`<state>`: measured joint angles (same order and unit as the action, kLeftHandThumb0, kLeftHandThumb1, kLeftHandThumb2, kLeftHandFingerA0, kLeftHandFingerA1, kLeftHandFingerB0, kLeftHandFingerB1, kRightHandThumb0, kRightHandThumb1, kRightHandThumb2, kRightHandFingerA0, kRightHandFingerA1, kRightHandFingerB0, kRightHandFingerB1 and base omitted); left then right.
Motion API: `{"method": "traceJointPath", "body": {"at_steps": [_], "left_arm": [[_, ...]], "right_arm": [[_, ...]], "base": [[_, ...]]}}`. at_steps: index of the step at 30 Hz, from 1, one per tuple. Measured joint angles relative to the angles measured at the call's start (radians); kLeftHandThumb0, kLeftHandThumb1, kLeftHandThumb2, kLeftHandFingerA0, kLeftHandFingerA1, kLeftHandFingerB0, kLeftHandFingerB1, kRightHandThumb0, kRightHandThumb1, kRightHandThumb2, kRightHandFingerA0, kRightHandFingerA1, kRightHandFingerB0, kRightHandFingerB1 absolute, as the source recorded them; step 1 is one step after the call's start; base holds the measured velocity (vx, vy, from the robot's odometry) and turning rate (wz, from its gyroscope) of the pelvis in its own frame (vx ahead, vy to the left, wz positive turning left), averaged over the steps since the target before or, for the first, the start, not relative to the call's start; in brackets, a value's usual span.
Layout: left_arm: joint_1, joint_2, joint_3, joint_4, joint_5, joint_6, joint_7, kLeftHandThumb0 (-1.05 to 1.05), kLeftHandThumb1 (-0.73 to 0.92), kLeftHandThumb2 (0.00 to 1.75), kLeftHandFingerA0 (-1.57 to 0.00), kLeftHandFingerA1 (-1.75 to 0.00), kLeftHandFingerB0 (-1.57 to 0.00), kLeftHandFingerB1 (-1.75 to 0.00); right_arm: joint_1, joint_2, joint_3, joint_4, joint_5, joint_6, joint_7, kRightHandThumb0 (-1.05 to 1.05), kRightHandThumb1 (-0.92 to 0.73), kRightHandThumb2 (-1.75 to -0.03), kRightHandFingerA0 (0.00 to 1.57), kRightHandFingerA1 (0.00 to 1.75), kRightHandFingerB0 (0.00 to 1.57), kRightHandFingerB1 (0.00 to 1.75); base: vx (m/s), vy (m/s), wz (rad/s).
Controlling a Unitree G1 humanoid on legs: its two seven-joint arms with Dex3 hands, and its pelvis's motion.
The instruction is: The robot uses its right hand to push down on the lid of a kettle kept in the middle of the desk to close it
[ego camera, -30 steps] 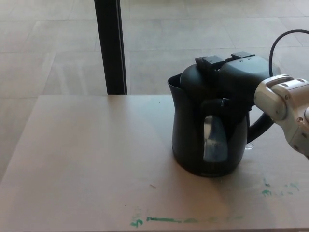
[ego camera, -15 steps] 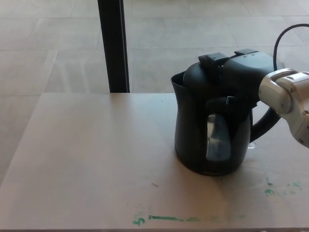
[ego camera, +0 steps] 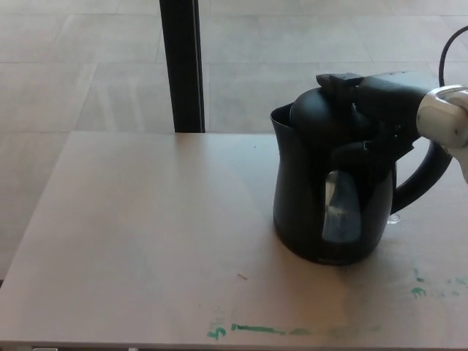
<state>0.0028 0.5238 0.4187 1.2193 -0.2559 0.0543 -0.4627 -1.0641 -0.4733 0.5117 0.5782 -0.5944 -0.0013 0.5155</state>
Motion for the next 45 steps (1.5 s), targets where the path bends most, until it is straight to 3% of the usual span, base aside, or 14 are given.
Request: {"method": "traceJointPath", "body": {"at_steps": [5, 6, 7, 20, 22, 24, 26, 29, 30, 31, 33, 37, 38, 45], "left_arm": [[0.003, 0.0, 0.005, 0.001, 0.0, 0.0, 0.001, -0.73, 0.71, 0.61, -0.48, -0.5, -0.32, -0.34], [0.005, 0.0, 0.003, 0.001, 0.0, 0.0, 0.0, -0.78, 0.59, 0.94, -0.44, -0.58, -0.25, -0.46], [0.009, 0.0, 0.001, 0.0, 0.001, 0.0, 0.001, -0.72, 0.7, 0.61, -0.48, -0.5, -0.32, -0.35], [0.034, -0.001, 0.0, 0.015, 0.002, -0.007, 0.007, -0.7, 0.71, 0.61, -0.49, -0.47, -0.32, -0.35], [0.038, -0.001, 0.001, 0.015, 0.002, -0.008, 0.007, -0.73, 0.56, 0.93, -0.44, -0.58, -0.26, -0.47], [0.043, -0.001, 0.004, 0.015, 0.001, -0.008, 0.007, -0.7, 0.7, 0.61, -0.47, -0.47, -0.3, -0.34], [0.043, -0.001, 0.011, 0.015, -0.001, -0.008, 0.005, -0.7, 0.68, 0.61, -0.48, -0.48, -0.33, -0.35], [0.044, -0.001, 0.017, 0.017, -0.001, -0.008, 0.005, -0.69, 0.7, 0.61, -0.48, -0.46, -0.31, -0.34], [0.046, -0.001, 0.018, 0.017, -0.001, -0.008, 0.005, -0.7, 0.72, 0.62, -0.48, -0.45, -0.3, -0.33], [0.047, -0.002, 0.017, 0.017, -0.001, -0.008, 0.005, -0.7, 0.72, 0.62, -0.48, -0.45, -0.3, -0.33], [0.048, -0.002, 0.016, 0.017, 0.0, -0.008, 0.005, -0.7, 0.7, 0.61, -0.5, -0.45, -0.32, -0.34], [0.05, -0.005, 0.016, 0.017, 0.0, -0.008, 0.005, -0.7, 0.7, 0.61, -0.48, -0.46, -0.3, -0.32], [0.051, -0.006, 0.016, 0.016, 0.0, -0.008, 0.006, -0.71, 0.69, 0.61, -0.49, -0.47, -0.31, -0.32], [0.05, -0.01, 0.015, 0.017, 0.0, -0.008, 0.006, -0.69, 0.71, 0.62, -0.5, -0.47, -0.3, -0.34]], "right_arm": [[-0.02, -0.027, -0.019, 0.003, 0.011, 0.0, 0.063, -1.05, -0.92, -0.76, 0.0, 0.0, 0.0, 0.0], [-0.024, -0.038, -0.026, 0.003, 0.012, 0.0, 0.074, -1.05, -0.92, -0.72, 0.0, 0.0, 0.0, 0.0], [-0.027, -0.047, -0.034, 0.003, 0.013, 0.0, 0.082, -1.05, -0.92, -0.71, 0.0, 0.0, 0.0, 0.0], [0.059, -0.302, -0.306, -0.053, 0.095, -0.004, 0.141, -1.05, -0.92, -0.77, 0.0, 0.0, 0.0, 0.0], [0.099, -0.341, -0.367, -0.049, 0.12, -0.019, 0.14, -1.05, -0.92, -0.79, 0.0, 0.0, 0.0, 0.0], [0.13, -0.369, -0.42, -0.038, 0.143, -0.031, 0.139, -1.05, -0.92, -0.77, 0.0, 0.0, 0.0, 0.0], [0.175, -0.398, -0.489, -0.025, 0.174, -0.046, 0.135, -1.05, -0.78, -1.24, 0.0, 0.1, 0.0, 0.01], [0.258, -0.431, -0.584, -0.014, 0.21, -0.064, 0.117, -1.05, -0.87, -1.23, 0.0, 0.07, 0.0, 0.01], [0.291, -0.44, -0.61, -0.014, 0.216, -0.066, 0.11, -0.89, -0.92, -0.75, 0.0, 0.03, 0.0, 0.11], [0.328, -0.448, -0.637, -0.016, 0.221, -0.07, 0.102, -0.89, -0.92, -0.75, 0.0, 0.03, 0.0, 0.11], [0.397, -0.457, -0.682, -0.021, 0.233, -0.078, 0.086, -0.89, -0.75, -1.16, 0.04, 0.18, 0.05, 0.15], [0.539, -0.456, -0.787, -0.066, 0.256, -0.081, 0.07, -0.93, -0.77, -1.15, 0.0, 0.41, 0.09, 0.21], [0.587, -0.452, -0.823, -0.084, 0.264, -0.082, 0.067, -0.85, -0.92, -0.67, 0.0, 0.55, 0.04, 0.36], [0.847, -0.326, -1.015, -0.13, 0.319, -0.108, 0.03, -0.79, -0.63, -0.99, 0.21, 0.53, 0.13, 0.42]], "base": [[0.0, 0.0, 0.0], [0.0, 0.0, 0.0], [0.0, 0.0, 0.0], [0.0, 0.0, 0.0], [0.0, 0.0, 0.0], [0.0, 0.0, 0.0], [0.0, 0.0, 0.0], [0.0, 0.0, 0.0], [0.0, 0.0, 0.0], [0.0, 0.0, 0.0], [0.0, 0.0, 0.0], [0.0, 0.0, 0.0], [0.0, 0.0, 0.0], [0.0, 0.0, 0.0]]}}
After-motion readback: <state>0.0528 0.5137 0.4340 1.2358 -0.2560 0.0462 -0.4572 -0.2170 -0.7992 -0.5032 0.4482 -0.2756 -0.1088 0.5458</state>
